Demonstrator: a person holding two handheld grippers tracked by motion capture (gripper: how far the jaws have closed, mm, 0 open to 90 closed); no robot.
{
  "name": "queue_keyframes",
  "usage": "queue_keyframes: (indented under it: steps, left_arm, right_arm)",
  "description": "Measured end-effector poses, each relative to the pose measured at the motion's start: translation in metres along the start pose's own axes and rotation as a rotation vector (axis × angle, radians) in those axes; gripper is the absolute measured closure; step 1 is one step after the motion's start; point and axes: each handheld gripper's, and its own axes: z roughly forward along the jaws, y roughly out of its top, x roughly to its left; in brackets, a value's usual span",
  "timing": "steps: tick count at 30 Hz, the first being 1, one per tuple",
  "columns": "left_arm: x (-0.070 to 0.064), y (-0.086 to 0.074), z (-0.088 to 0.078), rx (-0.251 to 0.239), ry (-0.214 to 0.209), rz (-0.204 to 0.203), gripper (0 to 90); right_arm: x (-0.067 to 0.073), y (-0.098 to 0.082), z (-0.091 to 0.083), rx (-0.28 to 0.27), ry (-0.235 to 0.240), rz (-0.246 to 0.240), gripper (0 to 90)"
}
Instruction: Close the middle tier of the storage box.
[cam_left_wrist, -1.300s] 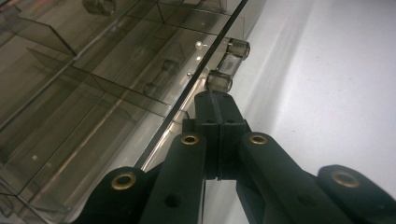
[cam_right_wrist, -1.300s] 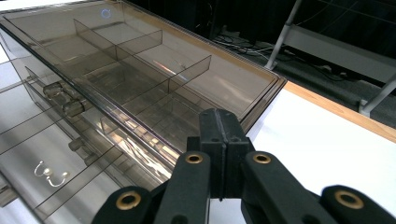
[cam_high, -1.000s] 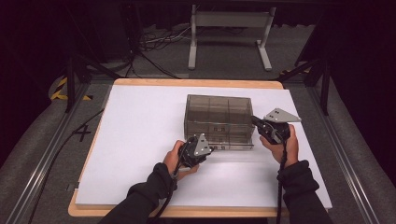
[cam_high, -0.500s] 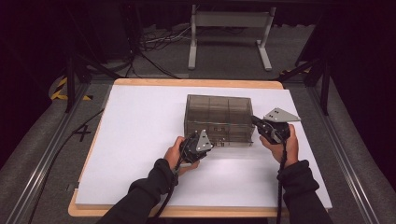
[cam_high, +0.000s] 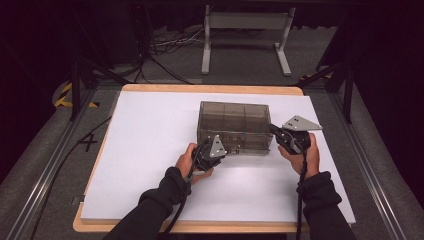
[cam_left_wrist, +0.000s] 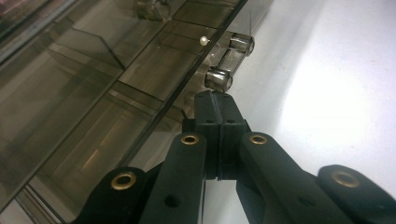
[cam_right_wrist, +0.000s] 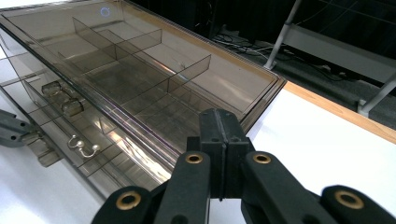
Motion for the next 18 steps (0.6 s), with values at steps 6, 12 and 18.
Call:
queue_keyframes:
  steps: [6, 12, 18]
  left_arm:
    - [0.005, 0.000, 0.002, 0.006, 0.012, -0.005, 90.0]
    - [0.009, 0.000, 0.006, 0.012, 0.010, -0.011, 90.0]
    - [0.014, 0.003, 0.007, 0.014, 0.019, -0.016, 90.0]
  right_arm:
    - [0.000, 0.000, 0.000, 0.001, -0.002, -0.001, 90.0]
    - [0.000, 0.000, 0.000, 0.001, -0.003, -0.002, 90.0]
    - [0.001, 0.000, 0.000, 0.001, -0.004, -0.003, 90.0]
